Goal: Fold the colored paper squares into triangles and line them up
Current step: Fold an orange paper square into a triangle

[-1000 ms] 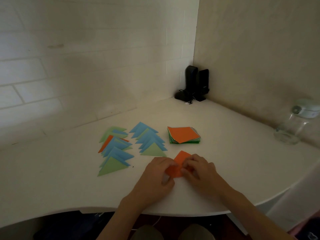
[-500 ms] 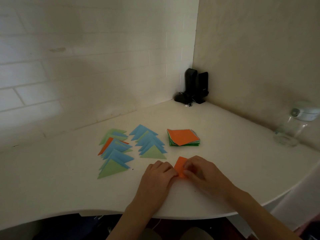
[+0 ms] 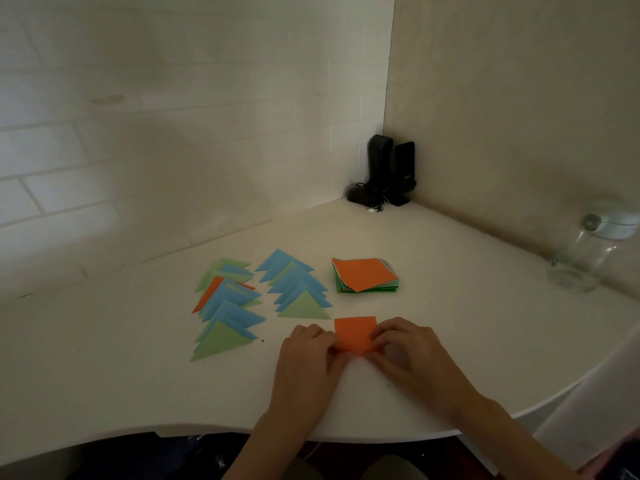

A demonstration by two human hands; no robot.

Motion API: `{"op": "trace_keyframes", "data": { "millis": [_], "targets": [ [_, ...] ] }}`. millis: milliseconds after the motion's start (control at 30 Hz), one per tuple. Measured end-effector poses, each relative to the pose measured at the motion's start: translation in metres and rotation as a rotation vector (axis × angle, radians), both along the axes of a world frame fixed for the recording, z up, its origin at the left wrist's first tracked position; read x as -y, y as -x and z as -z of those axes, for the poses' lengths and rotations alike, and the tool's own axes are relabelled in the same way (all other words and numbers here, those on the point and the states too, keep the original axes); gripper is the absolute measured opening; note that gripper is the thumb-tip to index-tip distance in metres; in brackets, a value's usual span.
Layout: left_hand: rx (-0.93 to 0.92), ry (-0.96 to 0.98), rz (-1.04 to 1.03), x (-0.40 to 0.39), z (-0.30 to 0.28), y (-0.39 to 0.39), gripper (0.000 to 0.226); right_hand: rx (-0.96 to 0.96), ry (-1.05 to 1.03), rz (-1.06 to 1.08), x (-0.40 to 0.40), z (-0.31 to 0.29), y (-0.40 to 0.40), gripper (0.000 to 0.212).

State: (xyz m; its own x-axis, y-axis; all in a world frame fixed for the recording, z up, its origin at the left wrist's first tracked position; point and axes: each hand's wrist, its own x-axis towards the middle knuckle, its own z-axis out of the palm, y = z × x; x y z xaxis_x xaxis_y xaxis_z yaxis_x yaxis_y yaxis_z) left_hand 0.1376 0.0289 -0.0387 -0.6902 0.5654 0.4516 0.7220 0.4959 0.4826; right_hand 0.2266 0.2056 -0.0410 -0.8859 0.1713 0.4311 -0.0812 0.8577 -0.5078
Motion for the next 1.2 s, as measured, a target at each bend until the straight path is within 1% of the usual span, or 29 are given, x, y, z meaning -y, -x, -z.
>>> {"op": "trace_keyframes", "data": {
  "millis": [100,267,333,400,467,567,633,733,833,900,933,1000,1067,1100,1200],
  "targets": [
    [0.091,-0.029,-0.089,-0.001,-0.005,0.000,0.020,-0.006,0.002,0.070,0.002,0.001,0.002,0.023],
    [0.081,0.138,-0.210,-0.009,-0.010,-0.007,0.029,0.000,-0.009,0.151,0.005,0.004,0.010,0.028],
    [0.075,0.196,-0.240,-0.012,-0.012,-0.009,0.033,0.003,-0.039,0.176,0.007,0.004,0.014,0.027],
    [0.086,0.218,-0.251,-0.013,-0.013,-0.009,0.032,0.026,-0.050,0.198,0.008,0.005,0.017,0.026],
    [0.108,0.186,-0.241,-0.013,-0.012,-0.006,0.027,0.037,-0.008,0.212,0.007,0.005,0.018,0.027],
    [0.148,0.131,-0.201,-0.007,-0.010,0.001,0.026,0.093,0.070,0.209,0.003,0.003,0.019,0.028],
    [0.168,0.097,-0.164,-0.003,-0.010,0.005,0.026,0.168,0.134,0.155,-0.003,0.000,0.020,0.032],
    [0.172,0.137,-0.126,-0.002,-0.014,0.005,0.018,0.233,0.191,0.084,-0.011,-0.006,0.022,0.037],
    [0.150,0.228,-0.085,-0.005,-0.016,0.005,0.019,0.307,0.173,0.013,-0.013,-0.015,0.019,0.044],
    [0.132,0.291,-0.038,-0.008,-0.016,0.007,0.027,0.357,0.146,-0.013,-0.012,-0.020,0.017,0.049],
    [0.135,0.305,-0.012,-0.008,-0.016,0.009,0.031,0.355,0.130,-0.020,-0.013,-0.021,0.017,0.054],
    [0.148,0.312,0.038,-0.006,-0.018,0.013,0.039,0.288,0.072,-0.040,-0.013,-0.023,0.018,0.059],
    [0.141,0.320,0.105,-0.004,-0.020,0.019,0.041,0.187,0.000,-0.079,-0.016,-0.023,0.023,0.054],
    [0.139,0.320,0.146,-0.004,-0.020,0.022,0.041,0.169,-0.033,-0.090,-0.018,-0.022,0.026,0.050],
    [0.149,0.301,0.248,-0.001,-0.023,0.032,0.042,0.196,-0.119,-0.103,-0.019,-0.023,0.033,0.037]
  ]
}}
